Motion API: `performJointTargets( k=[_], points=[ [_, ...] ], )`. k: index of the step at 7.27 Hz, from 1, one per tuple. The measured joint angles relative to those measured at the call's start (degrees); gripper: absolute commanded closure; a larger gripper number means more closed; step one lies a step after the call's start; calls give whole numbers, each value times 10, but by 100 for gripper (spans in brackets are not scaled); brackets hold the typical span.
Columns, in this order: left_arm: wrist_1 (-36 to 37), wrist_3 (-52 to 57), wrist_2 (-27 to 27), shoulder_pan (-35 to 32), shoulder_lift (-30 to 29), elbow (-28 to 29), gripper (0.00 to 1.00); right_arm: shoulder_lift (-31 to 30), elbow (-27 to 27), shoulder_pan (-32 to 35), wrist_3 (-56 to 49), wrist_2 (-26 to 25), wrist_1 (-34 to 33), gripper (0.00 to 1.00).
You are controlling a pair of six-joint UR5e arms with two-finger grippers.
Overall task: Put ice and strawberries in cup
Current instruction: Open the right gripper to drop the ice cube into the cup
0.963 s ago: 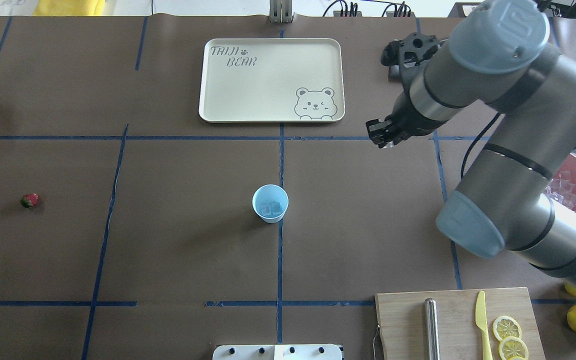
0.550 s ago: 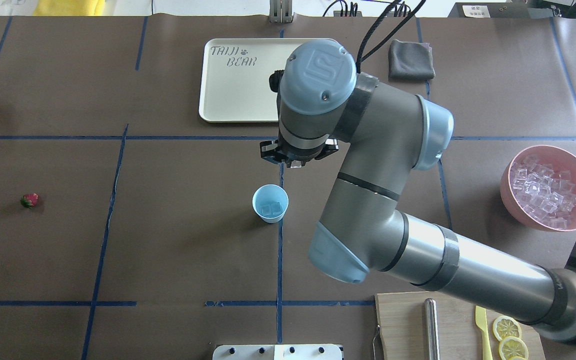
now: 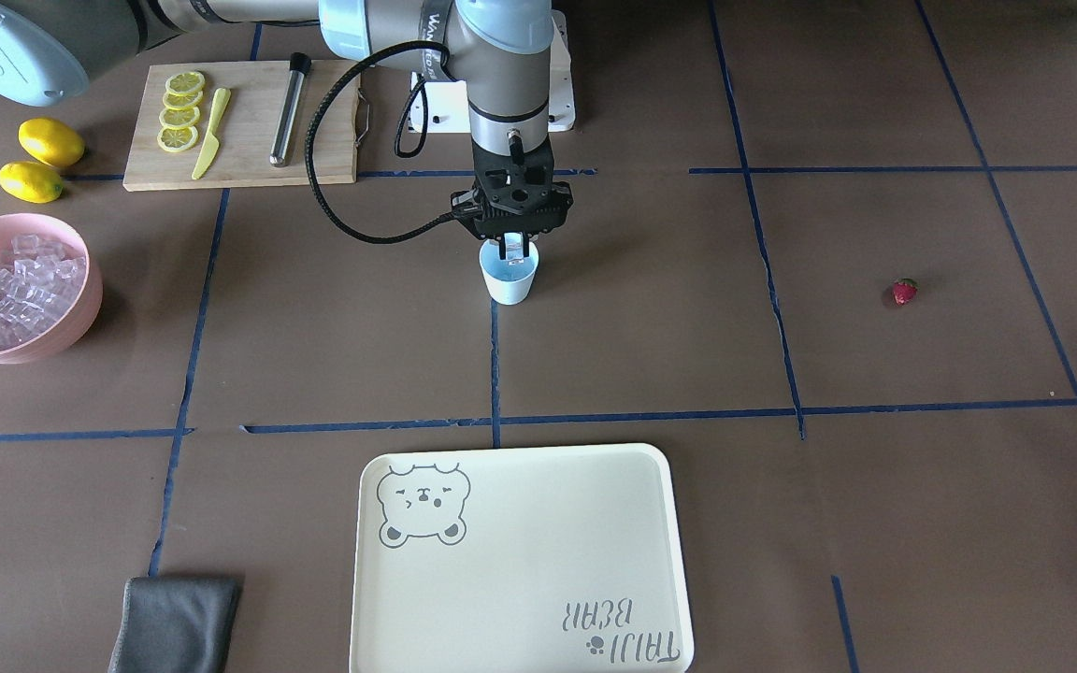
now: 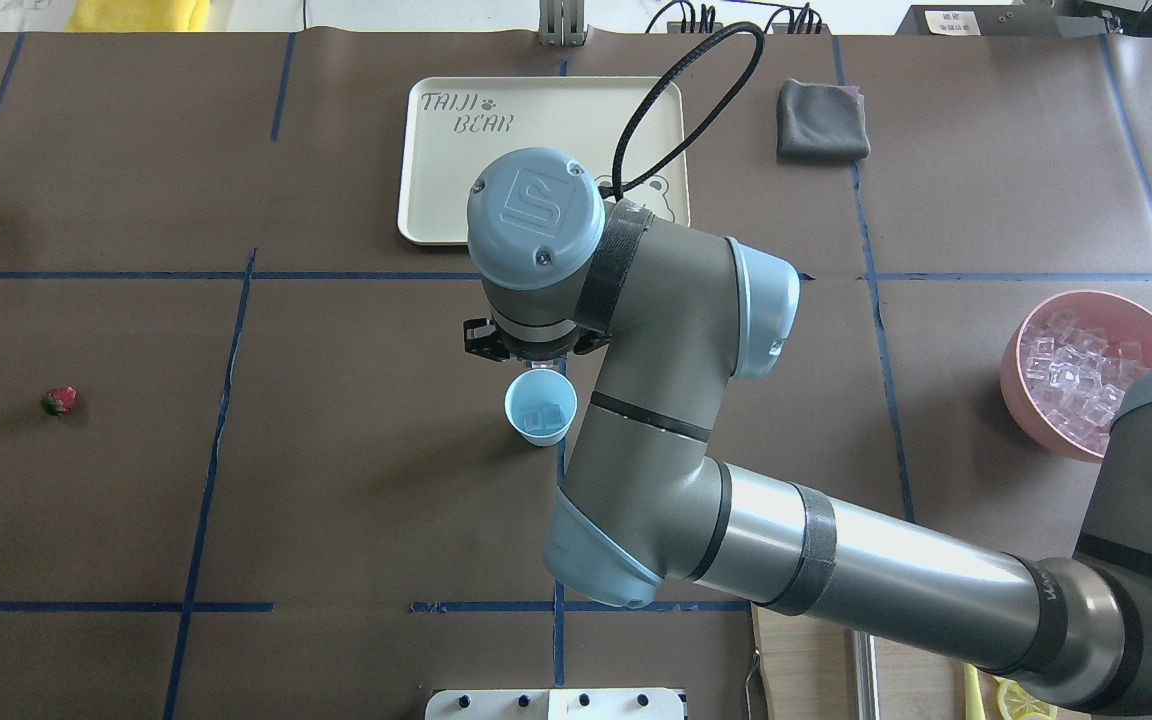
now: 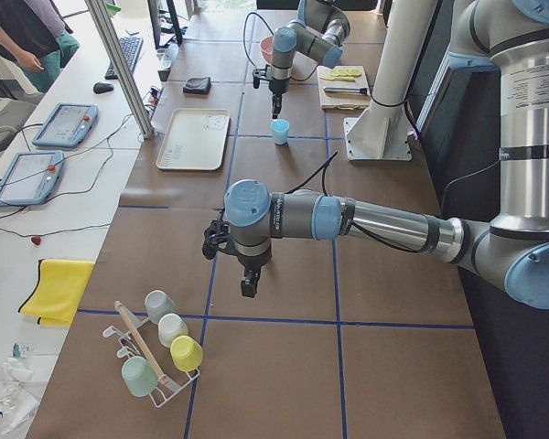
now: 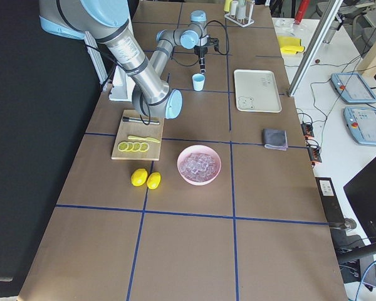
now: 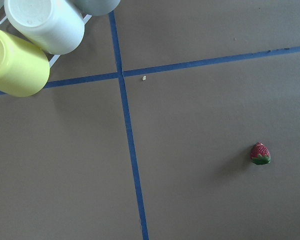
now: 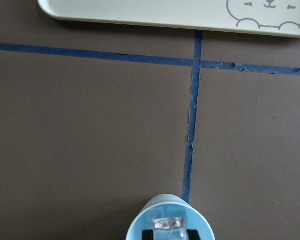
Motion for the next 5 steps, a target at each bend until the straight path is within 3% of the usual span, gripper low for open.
performJointTargets(
  k=[5],
  points=[
    [0, 0, 0, 3, 0, 0, 0, -2, 3, -3, -5, -12, 0, 0]
  ],
)
